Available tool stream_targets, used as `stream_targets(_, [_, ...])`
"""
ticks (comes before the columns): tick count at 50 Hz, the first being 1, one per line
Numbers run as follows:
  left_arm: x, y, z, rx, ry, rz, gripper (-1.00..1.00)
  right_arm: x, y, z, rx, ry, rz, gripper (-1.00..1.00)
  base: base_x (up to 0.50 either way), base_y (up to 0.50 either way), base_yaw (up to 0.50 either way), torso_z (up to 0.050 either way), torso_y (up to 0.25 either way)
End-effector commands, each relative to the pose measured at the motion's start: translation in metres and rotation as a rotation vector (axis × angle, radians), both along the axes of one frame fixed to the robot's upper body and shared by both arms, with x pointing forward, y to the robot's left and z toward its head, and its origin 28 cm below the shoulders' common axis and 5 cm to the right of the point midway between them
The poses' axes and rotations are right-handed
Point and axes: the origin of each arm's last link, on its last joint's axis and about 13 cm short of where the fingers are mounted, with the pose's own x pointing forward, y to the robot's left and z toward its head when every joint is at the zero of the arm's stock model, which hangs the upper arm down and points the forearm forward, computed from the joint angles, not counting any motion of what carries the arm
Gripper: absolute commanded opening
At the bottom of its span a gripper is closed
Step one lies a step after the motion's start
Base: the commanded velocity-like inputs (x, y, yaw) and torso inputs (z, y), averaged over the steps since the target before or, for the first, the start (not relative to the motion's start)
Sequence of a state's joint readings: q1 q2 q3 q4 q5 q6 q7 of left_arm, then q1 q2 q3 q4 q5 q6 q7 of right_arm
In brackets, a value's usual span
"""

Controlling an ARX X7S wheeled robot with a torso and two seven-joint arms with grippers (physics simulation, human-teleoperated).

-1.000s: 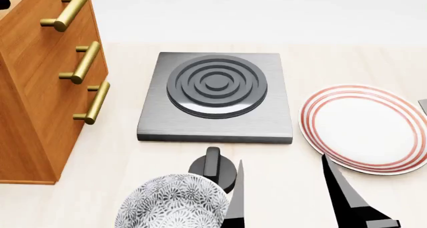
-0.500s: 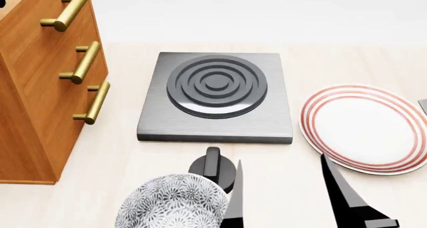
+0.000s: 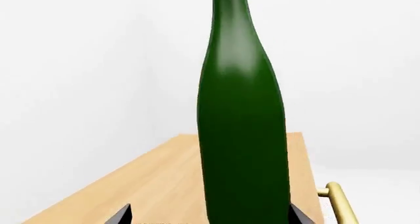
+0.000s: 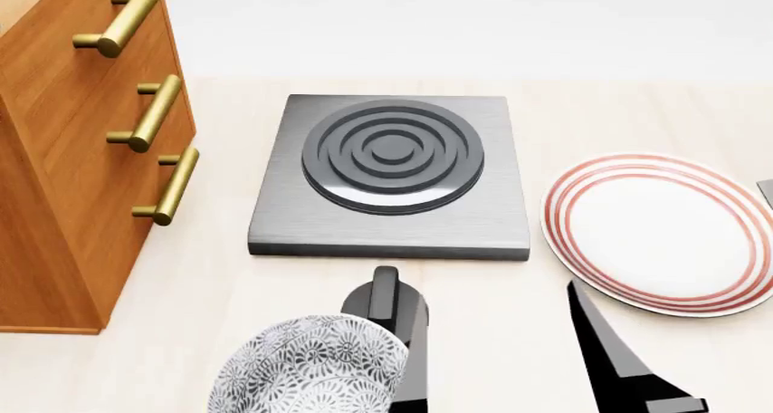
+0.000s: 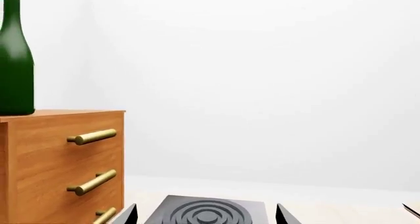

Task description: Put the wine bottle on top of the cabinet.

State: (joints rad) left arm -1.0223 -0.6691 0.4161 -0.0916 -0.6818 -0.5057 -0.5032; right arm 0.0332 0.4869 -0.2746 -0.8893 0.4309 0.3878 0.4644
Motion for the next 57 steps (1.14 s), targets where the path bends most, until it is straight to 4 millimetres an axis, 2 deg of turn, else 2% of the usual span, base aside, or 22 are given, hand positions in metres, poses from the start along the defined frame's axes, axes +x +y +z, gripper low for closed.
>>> stream_targets(1, [-0.034, -0.024, -0.013, 0.102, -0.114, -0.103, 1.00, 0.006, -0.003, 0.000, -0.003, -0.013, -0.035, 1.00, 0.00, 0.00, 0.00, 0.000, 0.000])
stream_targets(8, [-0.056, -0.046, -0.028, 0.146, -0.142, -0.130, 1.00, 0.007, -0.001, 0.000, -0.001, -0.014, -0.026, 1.00, 0.00, 0.00, 0.00, 0.000, 0.000])
stream_targets(11, [-0.073, -0.059, -0.038, 0.147, -0.153, -0.184, 1.00, 0.007, -0.001, 0.001, 0.001, -0.016, -0.027, 1.00, 0.00, 0.00, 0.00, 0.000, 0.000])
stream_targets(14, [-0.084, -0.067, -0.043, 0.135, -0.158, -0.214, 1.00, 0.007, -0.001, 0.001, 0.002, -0.017, -0.026, 1.00, 0.00, 0.00, 0.00, 0.000, 0.000])
stream_targets(17, [-0.100, -0.084, -0.044, 0.161, -0.179, -0.295, 1.00, 0.008, 0.000, 0.000, 0.000, -0.014, -0.022, 1.00, 0.00, 0.00, 0.00, 0.000, 0.000])
stream_targets(23, [-0.118, -0.104, -0.069, 0.201, -0.154, -0.356, 1.00, 0.007, -0.001, 0.001, 0.001, -0.020, -0.024, 1.00, 0.00, 0.00, 0.00, 0.000, 0.000])
stream_targets(29, [-0.132, -0.118, -0.084, 0.214, -0.140, -0.401, 1.00, 0.007, 0.000, 0.002, 0.002, -0.022, -0.021, 1.00, 0.00, 0.00, 0.00, 0.000, 0.000])
stream_targets(42, [-0.169, -0.134, -0.081, 0.249, -0.167, -0.498, 1.00, 0.007, 0.000, 0.004, -0.001, -0.026, -0.019, 1.00, 0.00, 0.00, 0.00, 0.000, 0.000])
stream_targets(47, [-0.173, -0.134, -0.090, 0.235, -0.150, -0.505, 1.00, 0.006, 0.001, 0.004, -0.001, -0.025, -0.013, 1.00, 0.00, 0.00, 0.00, 0.000, 0.000])
stream_targets(57, [-0.176, -0.134, -0.089, 0.234, -0.150, -0.516, 1.00, 0.007, 0.003, 0.005, 0.003, -0.027, -0.003, 1.00, 0.00, 0.00, 0.00, 0.000, 0.000])
